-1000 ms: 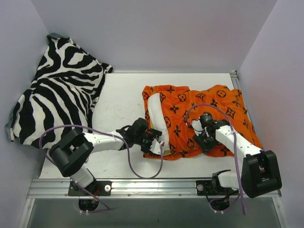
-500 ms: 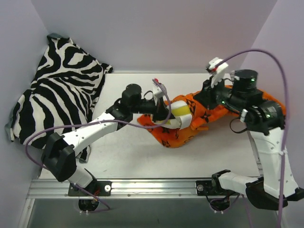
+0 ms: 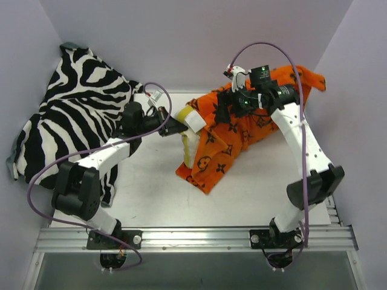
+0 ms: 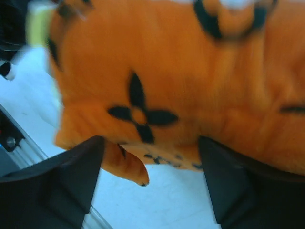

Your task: Put the pillow into the pillowcase

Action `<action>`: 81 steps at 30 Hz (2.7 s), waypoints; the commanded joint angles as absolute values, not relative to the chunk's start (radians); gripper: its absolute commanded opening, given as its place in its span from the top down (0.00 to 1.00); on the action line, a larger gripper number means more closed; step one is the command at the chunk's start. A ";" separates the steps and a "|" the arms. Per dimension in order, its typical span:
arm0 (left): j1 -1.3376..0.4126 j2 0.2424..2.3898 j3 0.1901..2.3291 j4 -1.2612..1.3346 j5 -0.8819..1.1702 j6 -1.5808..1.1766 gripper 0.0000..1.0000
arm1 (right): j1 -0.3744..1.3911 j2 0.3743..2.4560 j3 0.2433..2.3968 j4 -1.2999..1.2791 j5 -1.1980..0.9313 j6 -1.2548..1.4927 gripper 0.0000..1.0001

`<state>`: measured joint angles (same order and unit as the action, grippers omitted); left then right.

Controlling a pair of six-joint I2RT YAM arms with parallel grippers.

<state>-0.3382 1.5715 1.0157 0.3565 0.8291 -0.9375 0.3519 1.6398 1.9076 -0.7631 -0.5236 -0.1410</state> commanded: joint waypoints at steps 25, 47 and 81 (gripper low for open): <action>-0.169 1.669 0.985 -0.055 0.752 -0.563 0.38 | 0.454 1.738 1.720 -0.733 -0.353 0.009 0.00; -0.374 1.911 0.891 0.632 0.683 -1.077 0.65 | 0.543 1.974 1.913 -0.599 -0.973 0.263 1.00; -0.365 1.775 0.669 0.609 0.704 -1.101 0.32 | 0.345 1.632 1.278 -0.882 -0.531 -0.061 0.28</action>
<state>-0.3092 1.7519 0.6548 0.6437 0.7139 -1.1358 0.3199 1.5673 1.3453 -0.7895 -0.5396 0.0158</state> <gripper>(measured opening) 0.668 0.701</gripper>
